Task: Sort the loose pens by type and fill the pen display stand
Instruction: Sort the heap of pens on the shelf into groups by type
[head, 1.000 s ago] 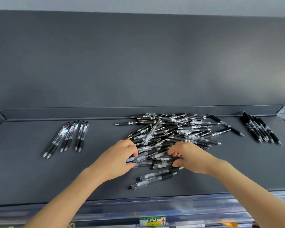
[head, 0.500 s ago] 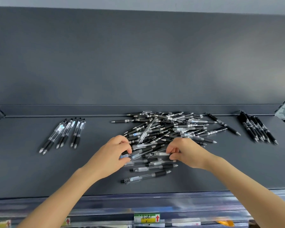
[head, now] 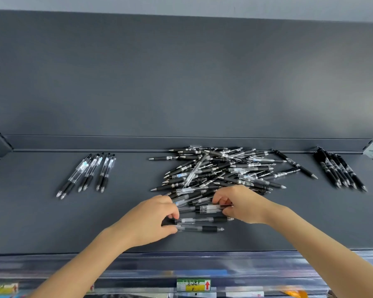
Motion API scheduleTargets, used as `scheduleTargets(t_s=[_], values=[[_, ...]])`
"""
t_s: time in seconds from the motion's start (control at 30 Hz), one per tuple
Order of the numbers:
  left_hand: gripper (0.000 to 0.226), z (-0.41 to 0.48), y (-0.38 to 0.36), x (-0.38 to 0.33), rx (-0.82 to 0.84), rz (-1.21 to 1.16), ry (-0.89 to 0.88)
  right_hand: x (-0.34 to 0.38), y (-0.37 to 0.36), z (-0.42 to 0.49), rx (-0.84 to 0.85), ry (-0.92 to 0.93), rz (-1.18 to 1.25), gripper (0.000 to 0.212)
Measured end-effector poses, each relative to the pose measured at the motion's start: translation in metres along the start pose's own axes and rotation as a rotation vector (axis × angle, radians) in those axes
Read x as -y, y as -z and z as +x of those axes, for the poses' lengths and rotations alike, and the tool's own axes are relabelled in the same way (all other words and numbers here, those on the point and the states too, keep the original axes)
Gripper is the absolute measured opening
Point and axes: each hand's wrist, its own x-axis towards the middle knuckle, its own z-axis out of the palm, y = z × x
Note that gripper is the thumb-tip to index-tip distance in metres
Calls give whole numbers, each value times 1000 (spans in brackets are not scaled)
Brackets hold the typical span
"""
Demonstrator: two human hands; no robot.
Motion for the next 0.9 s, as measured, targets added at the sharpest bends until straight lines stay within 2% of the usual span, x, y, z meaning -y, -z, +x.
scheduleTargets(t_s=[0.2, 0.37, 0.57, 0.67, 0.77, 0.87, 0.9], values=[[6, -4, 8, 10, -19, 86, 42, 2, 6, 0, -68, -3, -23, 19], [6, 1, 4, 2, -45, 77, -9, 27, 3, 17, -65, 87, -12, 17], [23, 2, -9, -6, -123, 66, -94, 33, -10, 25, -21, 56, -194, 17], [28, 1, -14, -7, -159, 70, -112, 30, -8, 23, 21, 60, -210, 20], [34, 1, -14, -12, -126, 84, -107, 28, 0, 21, 72, 58, -206, 7], [40, 2, -11, -18, -96, 128, -98, 21, 13, 17, 54, -7, -144, 32], [42, 4, -10, -19, -90, 140, -97, 18, 19, 15, 35, -28, -120, 33]])
